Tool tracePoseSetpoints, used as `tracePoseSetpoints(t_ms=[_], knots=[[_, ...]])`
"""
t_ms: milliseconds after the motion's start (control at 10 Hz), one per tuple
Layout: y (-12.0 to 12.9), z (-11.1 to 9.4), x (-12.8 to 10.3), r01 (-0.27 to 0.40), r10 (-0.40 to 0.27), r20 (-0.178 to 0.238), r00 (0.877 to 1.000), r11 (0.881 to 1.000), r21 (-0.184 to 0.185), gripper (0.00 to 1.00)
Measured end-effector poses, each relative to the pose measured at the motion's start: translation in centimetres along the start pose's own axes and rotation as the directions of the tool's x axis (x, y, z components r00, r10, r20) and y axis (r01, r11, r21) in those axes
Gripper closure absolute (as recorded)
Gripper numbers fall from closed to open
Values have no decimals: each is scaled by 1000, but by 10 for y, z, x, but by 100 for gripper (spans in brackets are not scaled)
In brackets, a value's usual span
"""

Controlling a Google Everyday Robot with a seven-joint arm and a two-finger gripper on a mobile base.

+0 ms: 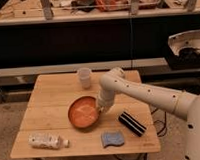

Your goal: Drag the ceramic bowl in a circle

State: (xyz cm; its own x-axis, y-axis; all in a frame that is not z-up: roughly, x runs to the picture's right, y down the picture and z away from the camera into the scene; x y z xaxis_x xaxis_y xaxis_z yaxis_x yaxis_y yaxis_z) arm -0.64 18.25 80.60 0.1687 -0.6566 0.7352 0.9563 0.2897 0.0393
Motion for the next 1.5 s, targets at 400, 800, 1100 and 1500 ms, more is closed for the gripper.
tracePoseSetpoints(t_ms=[400,800,1100,1500], knots=[[-31,9,-12,77,-77,13,997,997,-14,100],[-62,8,39,117,-117,21,993,993,-16,100],[-69,3,87,104,-103,18,994,994,-16,100],[-16,-3,97,8,-7,18,1000,1000,-21,100]])
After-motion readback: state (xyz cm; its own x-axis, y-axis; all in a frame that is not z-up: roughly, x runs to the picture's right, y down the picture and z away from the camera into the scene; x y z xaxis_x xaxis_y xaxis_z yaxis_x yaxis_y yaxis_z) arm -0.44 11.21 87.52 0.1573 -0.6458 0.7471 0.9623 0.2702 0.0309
